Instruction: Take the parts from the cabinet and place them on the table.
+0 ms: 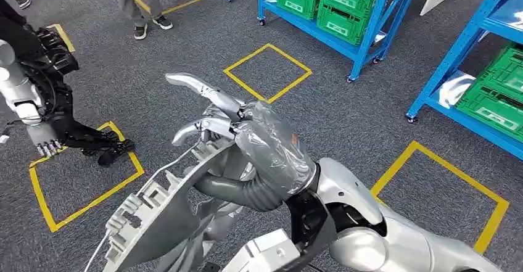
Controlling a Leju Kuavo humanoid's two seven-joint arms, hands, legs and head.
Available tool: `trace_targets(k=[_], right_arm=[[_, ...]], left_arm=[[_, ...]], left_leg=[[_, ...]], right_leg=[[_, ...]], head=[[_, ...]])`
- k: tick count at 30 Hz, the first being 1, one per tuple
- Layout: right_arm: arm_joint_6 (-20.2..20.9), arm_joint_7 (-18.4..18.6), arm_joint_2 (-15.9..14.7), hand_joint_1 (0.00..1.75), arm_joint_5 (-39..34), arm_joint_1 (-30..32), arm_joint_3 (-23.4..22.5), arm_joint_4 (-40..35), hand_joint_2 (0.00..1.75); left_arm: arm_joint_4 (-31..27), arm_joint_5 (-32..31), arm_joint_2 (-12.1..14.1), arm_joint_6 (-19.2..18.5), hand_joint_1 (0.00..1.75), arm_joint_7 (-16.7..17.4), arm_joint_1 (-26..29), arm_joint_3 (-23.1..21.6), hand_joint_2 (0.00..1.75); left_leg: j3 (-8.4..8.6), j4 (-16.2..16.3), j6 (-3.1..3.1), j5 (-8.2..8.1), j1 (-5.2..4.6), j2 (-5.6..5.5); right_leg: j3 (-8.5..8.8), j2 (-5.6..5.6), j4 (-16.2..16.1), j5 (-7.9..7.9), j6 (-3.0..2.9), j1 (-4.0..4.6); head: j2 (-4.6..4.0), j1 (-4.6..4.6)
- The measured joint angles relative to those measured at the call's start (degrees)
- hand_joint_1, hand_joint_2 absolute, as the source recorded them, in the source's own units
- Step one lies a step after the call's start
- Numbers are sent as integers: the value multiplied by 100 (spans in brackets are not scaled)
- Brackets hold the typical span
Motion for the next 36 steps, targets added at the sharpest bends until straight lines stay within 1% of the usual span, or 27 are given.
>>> trace_targets(k=[2, 3, 4, 6, 7, 8, 10, 13, 14, 15, 16, 18, 19, 20, 21, 22, 23, 24, 25, 27, 28, 29, 30, 31, 33, 34, 36], right_arm=[[-7, 4, -2, 175, 6, 28, 4, 2, 175], [-4, 4, -4, 175, 7, 42, 9, 2, 175], [-7, 4, -2, 175, 11, 48, 9, 2, 175], [-11, 4, -2, 175, 11, 46, 9, 2, 175], [-13, 4, 0, 175, 11, 44, 9, 2, 175], [-15, 4, 7, 175, 11, 41, 7, 2, 175], [-20, 2, 7, 175, 11, 34, 4, 0, 175], [-26, -2, 13, 175, 11, 34, -4, 0, 175], [-28, -2, 13, 175, 11, 25, -7, 0, 175], [-39, -13, 11, 175, 15, 20, -9, -2, 175], [-44, -11, 7, 175, 15, 26, -9, -2, 175], [-44, -11, -7, 175, 15, 69, 0, 0, 175], [-44, -11, -11, 175, 15, 86, 2, 0, 175], [-44, -11, -13, 175, 15, 90, 2, 0, 175], [-44, -11, -13, 175, 15, 89, 2, 0, 175], [-44, -11, -13, 175, 15, 87, 0, 0, 175], [-46, -13, -13, 175, 15, 79, 0, 0, 175], [-52, -13, -13, 175, 15, 82, -2, -2, 175], [-55, -13, -13, 175, 15, 73, -4, 0, 175], [-55, -11, -11, 175, 15, 76, -4, 0, 175], [-57, -13, 0, 175, 15, 76, -13, -4, 175], [-57, -11, 7, 175, 15, 77, -15, 0, 175], [-66, -13, 17, 175, 15, 71, -15, -2, 175], [-68, -15, 20, 175, 15, 60, -13, -2, 175], [-66, -11, 17, 175, 15, 96, 0, 2, 175], [-66, -11, 17, 175, 15, 109, 4, 2, 175], [-66, -11, 20, 175, 20, 105, 2, 2, 175]], left_arm=[[0, 6, 15, 28, 0, 0, -22, 2, 175], [0, 6, 20, 37, 0, -9, -31, 2, 175], [0, 9, 24, 50, 0, -7, -34, 2, 175], [0, 13, 42, 59, 0, 7, -23, 0, 175], [0, 22, 52, 59, 0, 18, -12, 0, 175], [-4, 13, 41, 57, 0, 18, -11, -2, 175], [-9, 6, 35, 55, 0, 18, -21, -2, 175], [-9, 6, 50, 44, 0, 13, 16, -2, 175], [-9, 9, 46, 44, 0, 15, 16, -2, 175], [-9, 6, 48, 52, 0, 22, 6, 0, 175], [-9, 4, 44, 52, 0, 22, 1, 0, 175], [-11, 4, 31, 50, 0, 22, 14, -2, 175], [-11, 4, 33, 50, 0, 22, 28, -2, 175], [-11, 4, 35, 50, 0, 17, 28, -2, 175], [-11, 4, 35, 50, 0, 17, 17, -2, 175], [-13, 4, 31, 50, 0, 18, 6, -2, 175], [-22, 2, 20, 50, 0, 18, 5, 0, 175], [-24, 2, 13, 59, 0, 18, -6, 0, 175], [-31, 2, 6, 52, 0, 15, -9, -2, 175], [-33, -2, 2, 50, 0, 15, 4, -2, 175], [-33, -4, 15, 50, 0, 13, -4, -2, 175], [-37, 11, 13, 48, 0, 13, 0, -2, 175], [-35, 15, 20, 48, 0, 33, 5, -2, 175], [-35, 13, 20, 55, 0, 33, 3, -2, 175], [-35, 11, 26, 61, 0, 18, -21, 0, 175], [-35, 11, 33, 61, 0, 15, -36, 0, 175], [-35, 11, 50, 61, 0, 18, -24, 0, 175]], left_leg=[[-397, 900, -77, -430, 43, 109], [-501, 1154, -110, -502, 64, 119], [-465, 1127, -128, -445, 85, 123], [-66, 420, -161, -59, 121, 202], [266, -165, -178, 161, 132, 384], [392, -463, -150, 140, 121, 697], [389, -448, -9, 166, 88, 593], [395, -500, 133, 231, 72, 364], [392, -512, 168, 254, 87, 317], [382, -512, 202, 269, 87, 255], [372, -512, 229, 270, 75, 182], [352, -510, 253, 277, 34, 1], [351, -510, 258, 280, 13, -84], [353, -509, 260, 281, -6, -182], [359, -506, 263, 284, -22, -281], [370, -506, 262, 284, -31, -370], [361, -509, 262, 285, -10, -438], [335, -499, 240, 291, -42, -492], [300, -499, 216, 302, -17, -553], [278, -531, 144, 320, 26, -670], [282, -553, 106, 315, -3, -750], [259, -474, 118, 278, -18, -439], [173, -278, 82, 138, -29, -115], [-37, 145, 34, -76, -1, 50], [-460, 965, -34, -372, 46, 110], [-549, 1116, -63, -366, 67, 120], [-355, 708, -120, -12, 111, 156]], right_leg=[[2, -181, 4, -13, -4, 5], [1, -275, 5, -22, 6, 4], [3, -355, 9, -28, 16, 0], [11, -510, 31, -51, 53, -16], [19, -580, 61, -74, 89, -26], [24, -630, 90, -100, 136, 1], [40, -715, 96, -128, 242, 11], [118, -902, 24, -127, 362, -25], [96, -609, 136, -236, 380, -57], [-51, -334, 472, -457, 368, -60], [-275, -174, 933, -693, 361, -50], [-745, -70, 1798, -965, 328, -17], [-821, -68, 1879, -915, 302, 0], [-775, -63, 1700, -730, 262, 19], [-613, -23, 1279, -435, 211, 39], [-377, 83, 720, -124, 151, 65], [-180, 336, 233, 95, 95, 84], [-127, 456, 115, 21, 64, 81], [-136, 367, 75, 46, 82, 100], [-127, 268, 66, 43, 60, 133], [-69, 175, -23, 72, 29, 101], [7, 80, -113, 104, 9, 75], [60, 25, -152, 92, -12, 73], [88, -62, -154, 80, -23, 72], [114, -249, -141, 30, -16, 71], [119, -345, -127, 6, -4, 64], [133, -500, -74, -58, 38, 45]], head=[[0, -20], [0, -28], [0, -30], [0, -33], [0, -37], [0, -61], [0, -41], [0, -22], [0, 11], [0, 35], [0, 74], [0, 105], [0, 109], [0, 112], [0, 114], [0, 112], [0, 118], [0, 87], [0, 103], [0, 120], [0, 118], [0, 114], [0, 52], [0, 31], [0, 18], [0, 9], [0, 4]])
